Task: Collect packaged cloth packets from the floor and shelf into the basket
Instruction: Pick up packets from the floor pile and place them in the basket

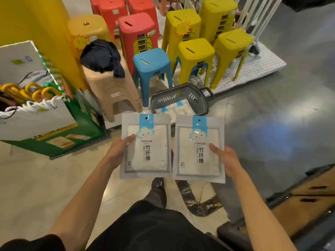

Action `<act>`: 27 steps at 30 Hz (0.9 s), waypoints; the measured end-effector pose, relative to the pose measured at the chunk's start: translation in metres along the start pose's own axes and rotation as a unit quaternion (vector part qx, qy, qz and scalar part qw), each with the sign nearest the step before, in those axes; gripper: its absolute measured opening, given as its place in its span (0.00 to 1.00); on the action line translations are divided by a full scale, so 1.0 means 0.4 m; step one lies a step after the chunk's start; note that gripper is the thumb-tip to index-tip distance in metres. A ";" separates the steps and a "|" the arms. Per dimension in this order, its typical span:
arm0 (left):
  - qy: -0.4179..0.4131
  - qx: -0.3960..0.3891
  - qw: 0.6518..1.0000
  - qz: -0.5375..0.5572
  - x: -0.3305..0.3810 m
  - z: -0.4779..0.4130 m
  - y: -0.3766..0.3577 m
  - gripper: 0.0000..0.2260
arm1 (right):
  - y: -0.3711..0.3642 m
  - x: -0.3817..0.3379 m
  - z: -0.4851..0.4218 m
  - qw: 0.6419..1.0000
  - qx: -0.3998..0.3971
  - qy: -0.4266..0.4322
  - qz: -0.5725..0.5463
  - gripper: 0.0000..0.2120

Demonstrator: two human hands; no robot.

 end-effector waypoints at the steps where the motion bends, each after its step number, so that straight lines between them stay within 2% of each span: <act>1: 0.001 -0.003 1.000 -0.003 0.011 -0.026 -0.028 0.15 | 0.015 -0.016 -0.022 1.000 0.003 0.003 -0.001 0.20; 8: 0.004 -0.024 1.000 0.013 0.076 -0.229 -0.182 0.14 | 0.090 -0.137 -0.205 1.000 0.010 0.008 -0.002 0.21; 13: 0.013 -0.036 0.999 0.012 0.151 -0.387 -0.288 0.16 | 0.152 -0.272 -0.358 0.999 0.026 0.019 0.025 0.14; 15: 0.005 -0.024 1.000 0.013 0.191 -0.439 -0.321 0.14 | 0.169 -0.329 -0.422 0.999 0.027 0.026 0.027 0.11; 20: -0.002 -0.001 1.000 0.010 0.285 -0.546 -0.389 0.13 | 0.163 -0.413 -0.581 0.999 0.004 0.012 0.040 0.13; 22: -0.011 0.011 1.000 -0.004 0.317 -0.589 -0.416 0.10 | 0.157 -0.450 -0.650 0.999 -0.002 0.007 0.041 0.12; 27: 0.010 0.062 0.998 -0.002 0.355 -0.694 -0.487 0.08 | 0.155 -0.526 -0.843 0.997 -0.042 -0.022 0.066 0.10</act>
Point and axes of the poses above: each hand's wrist, its own z-axis away from the middle knuckle, its own y-axis out of the back of the hand, x = y × z, the point moved 9 cm from there along -z, towards the middle knuckle, and after that the axes turned 2 degrees about -x, right-handed, at the moved point
